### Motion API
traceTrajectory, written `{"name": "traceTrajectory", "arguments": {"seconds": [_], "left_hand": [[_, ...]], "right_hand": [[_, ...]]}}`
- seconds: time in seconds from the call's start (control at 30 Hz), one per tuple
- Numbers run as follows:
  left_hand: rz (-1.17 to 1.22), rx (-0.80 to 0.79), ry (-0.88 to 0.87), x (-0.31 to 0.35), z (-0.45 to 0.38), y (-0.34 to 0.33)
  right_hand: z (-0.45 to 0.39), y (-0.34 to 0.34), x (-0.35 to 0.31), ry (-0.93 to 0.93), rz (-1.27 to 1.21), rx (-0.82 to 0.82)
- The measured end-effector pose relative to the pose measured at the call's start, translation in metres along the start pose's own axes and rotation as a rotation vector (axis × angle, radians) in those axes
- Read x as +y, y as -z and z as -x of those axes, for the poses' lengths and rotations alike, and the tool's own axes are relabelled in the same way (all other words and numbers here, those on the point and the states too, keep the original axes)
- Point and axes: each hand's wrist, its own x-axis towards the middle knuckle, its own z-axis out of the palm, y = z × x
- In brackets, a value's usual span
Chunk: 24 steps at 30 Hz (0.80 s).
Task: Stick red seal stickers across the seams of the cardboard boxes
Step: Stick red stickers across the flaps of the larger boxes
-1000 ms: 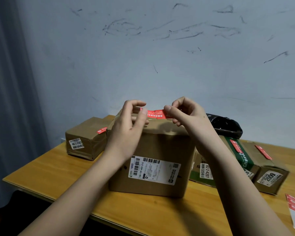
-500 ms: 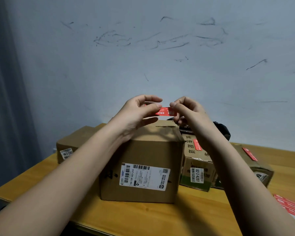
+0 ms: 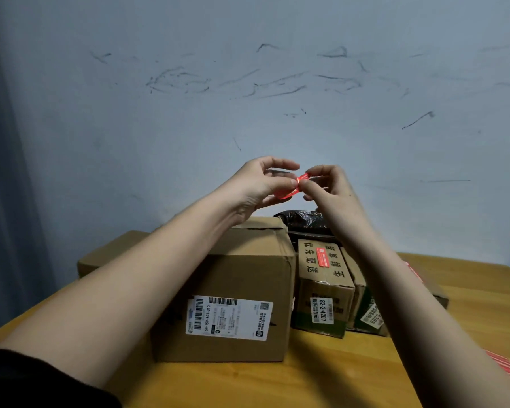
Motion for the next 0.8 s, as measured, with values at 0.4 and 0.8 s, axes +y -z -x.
{"name": "traceTrajectory", "arguments": {"seconds": [0.4,0.8], "left_hand": [[0.183,0.031,0.093,-0.007,-0.022,-0.032],[0.197,0.028,0.087,-0.022,-0.034,-0.041]], "right_hand": [[-0.01,0.024,0.019,0.104,0.3,0.018],[-0.028,0.029,0.036,0.009,0.179,0.044]]}}
